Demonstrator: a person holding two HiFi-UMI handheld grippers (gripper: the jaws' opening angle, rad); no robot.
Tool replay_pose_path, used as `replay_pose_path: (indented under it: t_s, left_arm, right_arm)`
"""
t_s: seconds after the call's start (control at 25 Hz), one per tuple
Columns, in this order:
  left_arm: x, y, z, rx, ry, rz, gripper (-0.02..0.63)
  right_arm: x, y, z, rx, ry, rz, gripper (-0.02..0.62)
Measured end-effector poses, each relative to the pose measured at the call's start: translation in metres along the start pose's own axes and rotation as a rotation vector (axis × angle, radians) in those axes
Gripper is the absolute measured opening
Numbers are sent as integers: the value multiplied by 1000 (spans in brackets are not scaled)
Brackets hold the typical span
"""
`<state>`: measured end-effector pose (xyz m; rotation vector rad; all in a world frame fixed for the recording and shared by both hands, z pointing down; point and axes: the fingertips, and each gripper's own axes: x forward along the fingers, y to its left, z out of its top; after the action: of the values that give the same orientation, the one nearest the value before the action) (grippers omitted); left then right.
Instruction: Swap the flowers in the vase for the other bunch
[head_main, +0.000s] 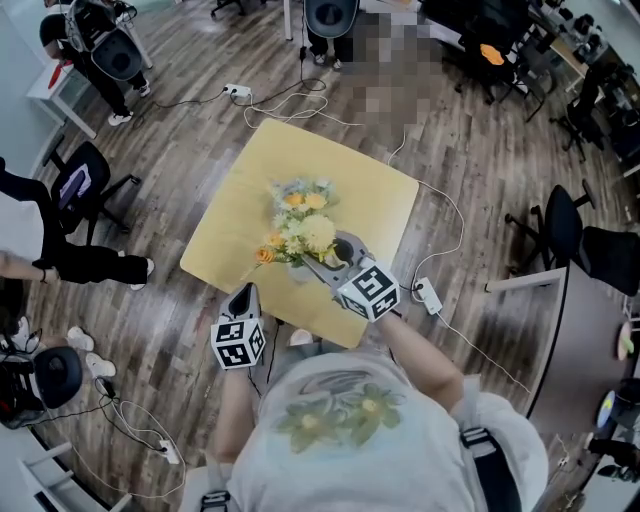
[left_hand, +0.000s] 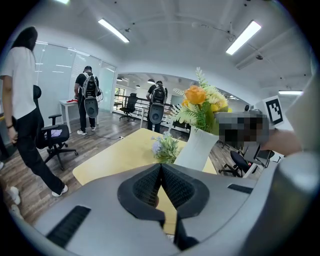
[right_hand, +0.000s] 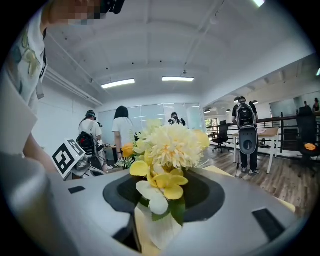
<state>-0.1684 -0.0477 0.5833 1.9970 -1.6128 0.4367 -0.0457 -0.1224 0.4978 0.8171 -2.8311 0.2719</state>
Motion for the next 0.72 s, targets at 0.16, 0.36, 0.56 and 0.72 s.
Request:
replay_pose_path:
  t_s: [0.16, 0.36, 0.56, 0.72]
  left_arm:
    - [0, 1, 1, 0, 0, 1, 17]
    - [-2, 1, 0, 2, -2, 1, 17]
    - [-5, 0, 0, 6, -4, -6, 17]
    - [-6, -1, 0, 12, -9, -14, 17]
  right_arm:
    - [-4, 1, 5, 24, -7, -13, 213]
    - [-14, 4, 12, 25, -15, -25, 222]
    - [-32, 5, 23, 37, -51, -68, 222]
    - [-49, 7, 26, 66, -96, -82, 222]
